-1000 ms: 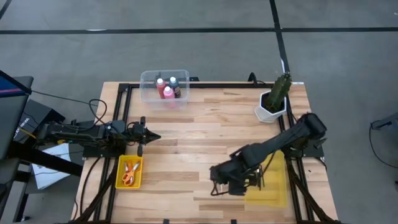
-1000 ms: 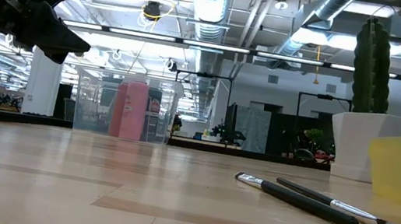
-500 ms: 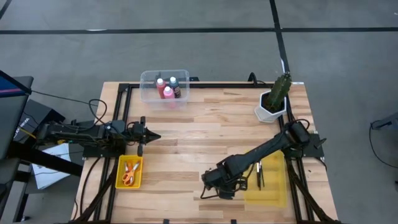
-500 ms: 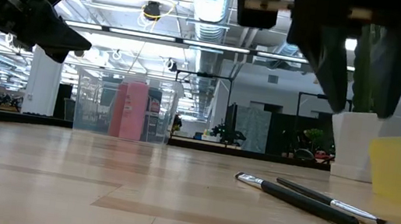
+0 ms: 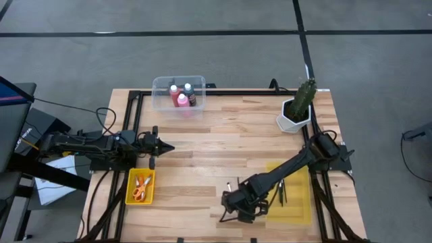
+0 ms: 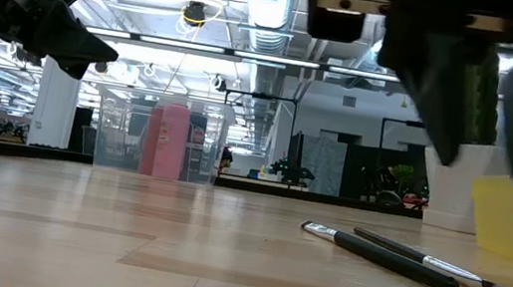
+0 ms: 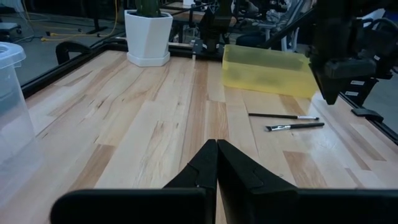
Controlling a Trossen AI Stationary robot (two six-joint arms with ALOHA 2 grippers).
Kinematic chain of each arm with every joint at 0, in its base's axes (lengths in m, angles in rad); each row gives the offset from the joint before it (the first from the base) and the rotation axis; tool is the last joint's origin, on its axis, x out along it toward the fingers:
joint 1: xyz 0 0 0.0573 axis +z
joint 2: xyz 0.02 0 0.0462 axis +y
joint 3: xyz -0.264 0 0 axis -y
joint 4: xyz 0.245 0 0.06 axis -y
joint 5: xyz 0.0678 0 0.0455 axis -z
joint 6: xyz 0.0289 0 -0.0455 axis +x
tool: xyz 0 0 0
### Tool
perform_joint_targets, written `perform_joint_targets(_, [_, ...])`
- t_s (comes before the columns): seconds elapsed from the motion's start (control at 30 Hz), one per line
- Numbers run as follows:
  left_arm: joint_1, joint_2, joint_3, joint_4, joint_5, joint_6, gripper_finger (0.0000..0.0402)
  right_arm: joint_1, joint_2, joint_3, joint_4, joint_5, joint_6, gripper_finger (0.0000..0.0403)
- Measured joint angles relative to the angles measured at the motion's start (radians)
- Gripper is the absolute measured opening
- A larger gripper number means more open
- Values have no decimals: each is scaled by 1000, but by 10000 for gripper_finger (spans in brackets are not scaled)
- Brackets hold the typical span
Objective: Pick & Place Paint Supplies
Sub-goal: Put the foundation brush into the yellow bin
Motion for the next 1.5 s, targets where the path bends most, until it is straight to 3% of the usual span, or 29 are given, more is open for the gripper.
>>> perform_joint_targets(0.67, [0,0,0,2,2,0,1,45,2,-147,180,17,43,118])
perform_joint_targets(1.5, [0,0,0,1,-1,0,1,45,3,-210,267,57,29,118])
